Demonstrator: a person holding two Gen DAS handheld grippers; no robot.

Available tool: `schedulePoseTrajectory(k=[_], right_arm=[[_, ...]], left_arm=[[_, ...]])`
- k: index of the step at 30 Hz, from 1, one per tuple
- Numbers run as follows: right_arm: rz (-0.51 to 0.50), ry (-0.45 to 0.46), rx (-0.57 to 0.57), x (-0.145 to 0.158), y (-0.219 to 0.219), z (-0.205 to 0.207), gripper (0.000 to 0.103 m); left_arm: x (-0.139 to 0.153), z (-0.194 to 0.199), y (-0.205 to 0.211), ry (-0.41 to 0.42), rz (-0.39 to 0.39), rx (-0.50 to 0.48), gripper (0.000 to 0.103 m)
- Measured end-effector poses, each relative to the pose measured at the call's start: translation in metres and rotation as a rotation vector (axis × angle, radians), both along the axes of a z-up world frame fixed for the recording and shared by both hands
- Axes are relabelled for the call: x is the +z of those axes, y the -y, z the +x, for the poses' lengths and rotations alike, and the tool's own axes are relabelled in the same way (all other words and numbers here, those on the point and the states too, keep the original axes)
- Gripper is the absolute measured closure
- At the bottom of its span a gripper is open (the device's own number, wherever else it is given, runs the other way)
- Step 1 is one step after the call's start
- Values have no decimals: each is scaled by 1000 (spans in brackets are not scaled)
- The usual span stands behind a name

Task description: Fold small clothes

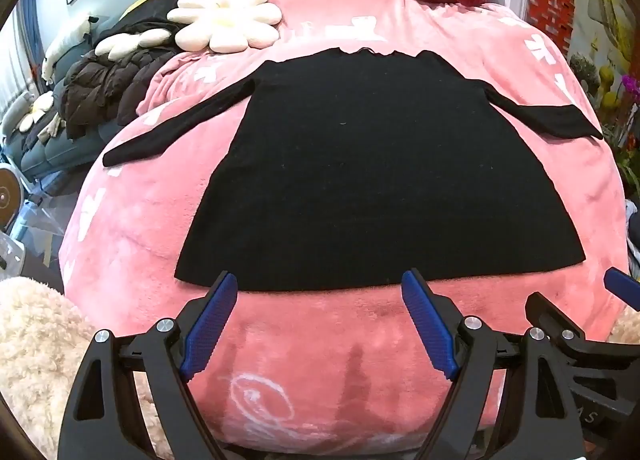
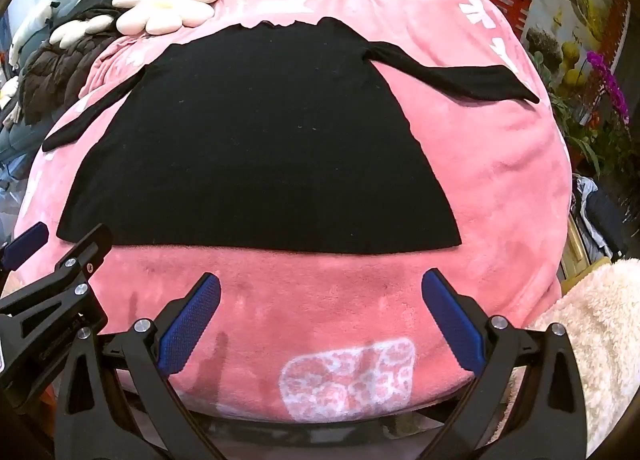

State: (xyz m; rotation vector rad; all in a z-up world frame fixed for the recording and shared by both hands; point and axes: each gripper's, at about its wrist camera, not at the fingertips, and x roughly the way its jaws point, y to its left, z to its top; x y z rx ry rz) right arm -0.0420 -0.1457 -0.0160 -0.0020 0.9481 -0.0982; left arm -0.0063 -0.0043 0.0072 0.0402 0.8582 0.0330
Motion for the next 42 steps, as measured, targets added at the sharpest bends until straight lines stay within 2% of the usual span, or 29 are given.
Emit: schedulePoseTrajectory(k=[42], right_arm=[[-21, 11, 0, -2, -1, -1, 5]], left_arm=[[-13, 0, -1, -2, 11, 9, 22]])
